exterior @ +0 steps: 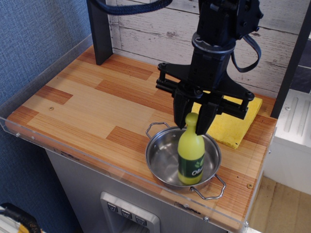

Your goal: Take the bottle from the silver vessel and place it before the cloth.

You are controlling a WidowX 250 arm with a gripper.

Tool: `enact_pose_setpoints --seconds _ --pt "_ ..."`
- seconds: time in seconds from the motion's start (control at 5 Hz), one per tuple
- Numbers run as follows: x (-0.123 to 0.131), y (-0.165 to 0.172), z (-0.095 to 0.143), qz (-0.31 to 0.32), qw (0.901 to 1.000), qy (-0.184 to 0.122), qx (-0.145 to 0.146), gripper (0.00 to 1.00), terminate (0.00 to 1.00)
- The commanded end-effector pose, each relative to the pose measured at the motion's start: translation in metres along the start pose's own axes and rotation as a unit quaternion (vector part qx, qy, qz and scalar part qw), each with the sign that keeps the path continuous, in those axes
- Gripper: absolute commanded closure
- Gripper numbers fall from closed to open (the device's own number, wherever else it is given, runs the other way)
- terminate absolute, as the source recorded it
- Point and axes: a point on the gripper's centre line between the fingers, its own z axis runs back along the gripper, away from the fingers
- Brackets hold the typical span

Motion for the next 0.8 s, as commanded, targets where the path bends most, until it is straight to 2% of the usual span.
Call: enact_pose_setpoints --seconds 0.0,0.2,0.6 --pt "0.008 0.012 0.043 0.044 0.9987 -0.022 -0.009 1.00 0.00" --pt "0.012 0.024 0.064 0.077 0.9962 -0.042 -0.001 1.00 0.00" --pt "0.029 0.072 0.075 0.153 0.9865 -0.055 0.017 1.00 0.00"
